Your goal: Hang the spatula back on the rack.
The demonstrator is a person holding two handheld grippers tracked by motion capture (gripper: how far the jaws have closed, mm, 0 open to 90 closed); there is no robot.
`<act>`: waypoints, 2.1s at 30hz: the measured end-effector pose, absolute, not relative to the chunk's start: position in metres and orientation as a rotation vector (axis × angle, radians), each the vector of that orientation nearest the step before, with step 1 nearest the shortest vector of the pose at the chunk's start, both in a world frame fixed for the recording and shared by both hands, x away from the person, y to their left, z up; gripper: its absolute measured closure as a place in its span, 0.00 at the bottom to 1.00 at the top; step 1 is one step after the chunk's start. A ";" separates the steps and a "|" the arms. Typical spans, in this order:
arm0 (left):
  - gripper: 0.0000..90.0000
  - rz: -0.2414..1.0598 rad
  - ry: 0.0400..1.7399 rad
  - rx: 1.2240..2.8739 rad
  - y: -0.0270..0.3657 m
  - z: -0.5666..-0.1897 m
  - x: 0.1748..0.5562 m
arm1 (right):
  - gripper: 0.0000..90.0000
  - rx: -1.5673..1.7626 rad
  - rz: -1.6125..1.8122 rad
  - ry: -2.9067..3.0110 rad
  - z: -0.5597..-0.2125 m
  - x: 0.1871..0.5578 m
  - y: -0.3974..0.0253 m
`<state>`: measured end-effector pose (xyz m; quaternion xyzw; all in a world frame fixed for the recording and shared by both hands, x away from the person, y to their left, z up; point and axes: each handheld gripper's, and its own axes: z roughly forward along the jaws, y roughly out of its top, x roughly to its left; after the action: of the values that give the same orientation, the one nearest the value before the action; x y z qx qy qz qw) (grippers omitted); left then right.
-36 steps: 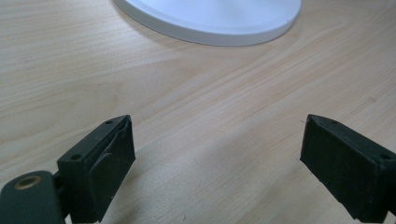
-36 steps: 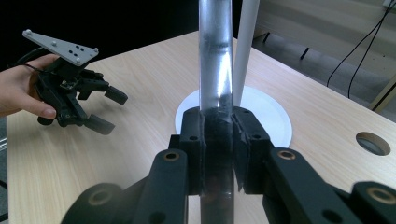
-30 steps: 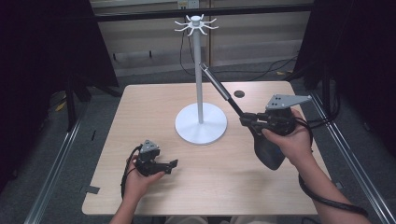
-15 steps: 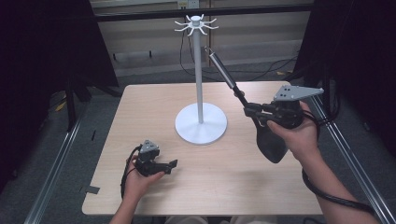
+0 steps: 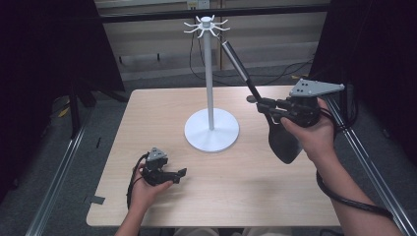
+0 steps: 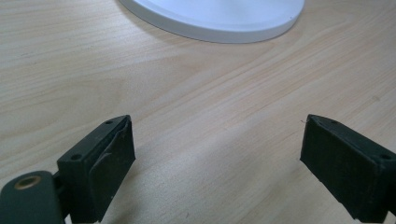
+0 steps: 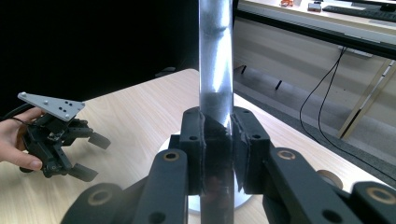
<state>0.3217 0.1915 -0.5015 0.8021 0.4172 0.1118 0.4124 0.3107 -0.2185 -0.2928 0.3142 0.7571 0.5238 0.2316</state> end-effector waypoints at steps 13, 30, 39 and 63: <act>0.11 0.279 1.049 2.021 0.194 -0.501 0.322 | 0.85 0.890 1.429 2.081 -0.300 0.325 -0.207; 0.11 0.275 1.051 2.016 0.195 -0.501 0.323 | 0.85 0.931 1.462 2.093 -0.321 0.344 -0.185; 0.11 0.278 1.047 2.015 0.198 -0.501 0.324 | 0.85 0.950 1.463 2.098 -0.330 0.354 -0.171; 0.11 0.270 1.036 2.016 0.196 -0.500 0.324 | 0.85 0.948 1.474 2.111 -0.341 0.369 -0.148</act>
<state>0.3241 0.1959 -0.5001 0.8031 0.4125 0.1077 0.4163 0.3690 -0.1479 -0.3405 0.3386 0.7542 0.5267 0.1979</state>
